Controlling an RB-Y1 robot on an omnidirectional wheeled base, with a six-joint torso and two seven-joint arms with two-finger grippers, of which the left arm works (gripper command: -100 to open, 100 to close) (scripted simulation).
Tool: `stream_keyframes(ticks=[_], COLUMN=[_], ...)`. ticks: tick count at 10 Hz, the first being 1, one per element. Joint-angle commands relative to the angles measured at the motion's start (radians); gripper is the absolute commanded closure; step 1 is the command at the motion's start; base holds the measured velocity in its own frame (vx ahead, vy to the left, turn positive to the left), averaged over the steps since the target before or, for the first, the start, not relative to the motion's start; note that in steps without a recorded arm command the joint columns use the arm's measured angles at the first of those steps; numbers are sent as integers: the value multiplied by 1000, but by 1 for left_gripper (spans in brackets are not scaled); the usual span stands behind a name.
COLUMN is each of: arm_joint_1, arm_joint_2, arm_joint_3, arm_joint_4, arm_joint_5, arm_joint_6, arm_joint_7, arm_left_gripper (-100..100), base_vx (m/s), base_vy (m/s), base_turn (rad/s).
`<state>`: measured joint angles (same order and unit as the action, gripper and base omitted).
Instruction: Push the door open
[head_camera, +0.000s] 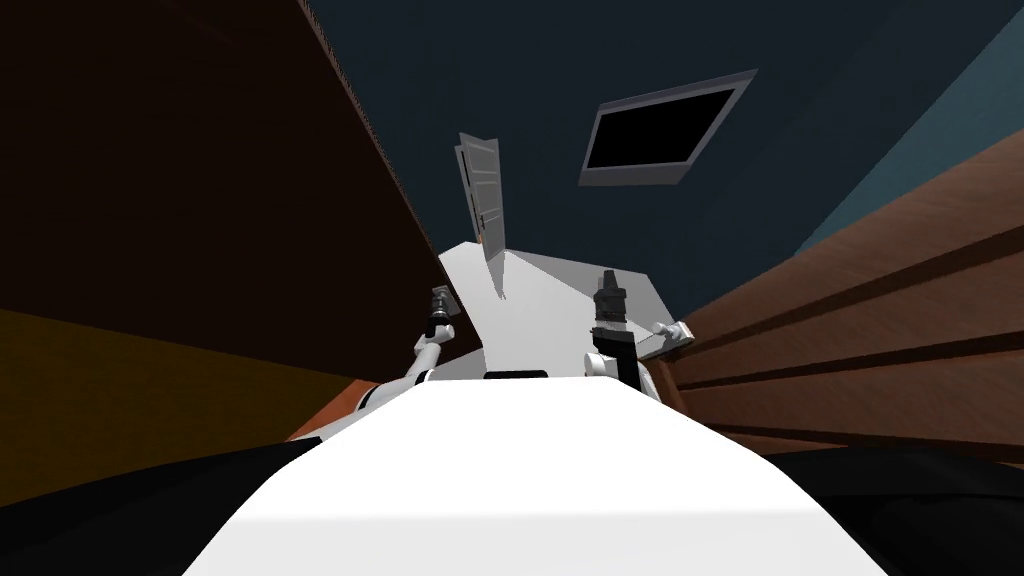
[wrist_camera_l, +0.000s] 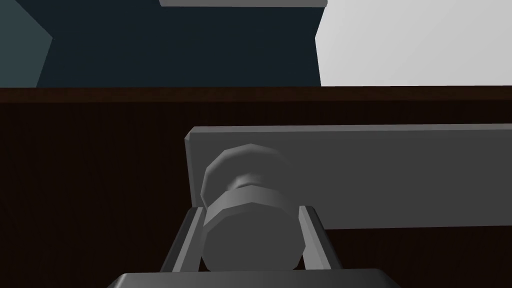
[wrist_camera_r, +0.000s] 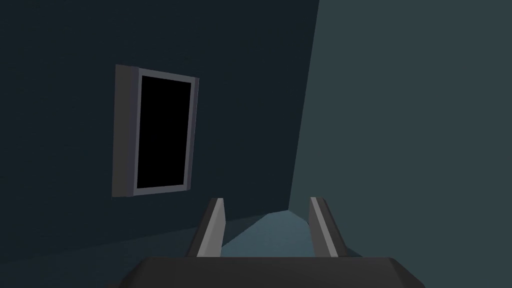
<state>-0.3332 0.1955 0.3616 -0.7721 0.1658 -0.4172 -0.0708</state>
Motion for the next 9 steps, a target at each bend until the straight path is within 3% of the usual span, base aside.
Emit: stream_keyframes(ticks=[1, 9], arm_joint_1=[-2, 8], arm_joint_2=[7, 35], arm_joint_3=[16, 100], arm_joint_4=[-4, 8], arm_joint_5=[4, 28], arm_joint_6=[-2, -6], arm_joint_7=[-5, -31], arm_left_gripper=[100, 100], base_vx=[171, 194], base_vy=[-45, -48], base_turn=[57, 59])
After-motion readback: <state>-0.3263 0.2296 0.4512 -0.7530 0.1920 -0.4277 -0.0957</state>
